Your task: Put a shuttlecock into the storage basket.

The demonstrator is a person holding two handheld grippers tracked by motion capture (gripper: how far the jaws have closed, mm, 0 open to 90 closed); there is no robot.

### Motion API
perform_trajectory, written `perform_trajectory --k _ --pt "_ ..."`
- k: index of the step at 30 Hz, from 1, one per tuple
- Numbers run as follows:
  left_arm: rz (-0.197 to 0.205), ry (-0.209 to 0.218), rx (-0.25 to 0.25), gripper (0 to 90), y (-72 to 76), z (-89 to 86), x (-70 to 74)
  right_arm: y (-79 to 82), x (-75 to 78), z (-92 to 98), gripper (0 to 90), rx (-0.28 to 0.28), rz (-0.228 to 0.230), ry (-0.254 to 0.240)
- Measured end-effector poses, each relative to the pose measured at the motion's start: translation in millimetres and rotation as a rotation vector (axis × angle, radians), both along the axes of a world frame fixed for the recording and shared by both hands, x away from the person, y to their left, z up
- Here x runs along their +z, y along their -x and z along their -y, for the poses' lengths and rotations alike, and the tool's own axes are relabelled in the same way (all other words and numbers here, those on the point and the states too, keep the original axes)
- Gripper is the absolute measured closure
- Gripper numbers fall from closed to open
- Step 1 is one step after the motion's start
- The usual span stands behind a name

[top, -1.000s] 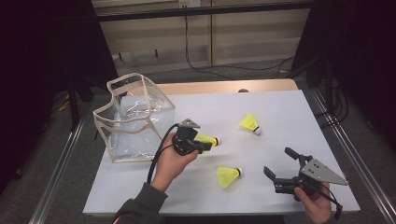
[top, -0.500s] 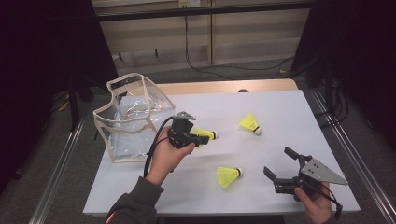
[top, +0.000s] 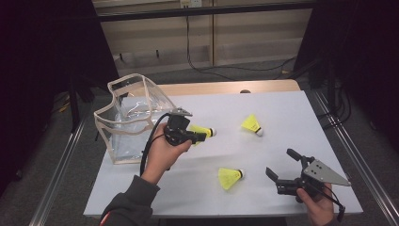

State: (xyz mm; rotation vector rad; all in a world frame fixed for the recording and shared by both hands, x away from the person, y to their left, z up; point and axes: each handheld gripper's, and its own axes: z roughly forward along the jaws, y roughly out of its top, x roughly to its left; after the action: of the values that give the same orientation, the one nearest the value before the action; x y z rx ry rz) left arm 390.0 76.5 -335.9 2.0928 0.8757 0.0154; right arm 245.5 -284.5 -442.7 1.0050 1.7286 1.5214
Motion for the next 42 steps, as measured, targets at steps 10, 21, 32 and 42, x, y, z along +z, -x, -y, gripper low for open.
perform_trajectory --k 10,21,32,42 --pt "0.013 -0.017 -0.003 88.9 -0.8 -4.3 14.9 -0.2 -0.2 -0.6 1.0 0.003 0.004 0.006" --pt "0.013 -0.023 -0.003 88.9 -2.1 -6.7 26.0 0.5 0.2 -0.9 1.0 0.002 0.002 0.007" --pt "0.018 -0.029 0.007 88.9 -4.8 -8.4 32.6 0.7 0.3 -1.2 1.0 0.005 0.003 0.008" --pt "0.017 -0.021 0.017 88.9 -8.9 -11.4 40.7 0.8 0.3 -1.4 1.0 0.006 0.002 0.009"
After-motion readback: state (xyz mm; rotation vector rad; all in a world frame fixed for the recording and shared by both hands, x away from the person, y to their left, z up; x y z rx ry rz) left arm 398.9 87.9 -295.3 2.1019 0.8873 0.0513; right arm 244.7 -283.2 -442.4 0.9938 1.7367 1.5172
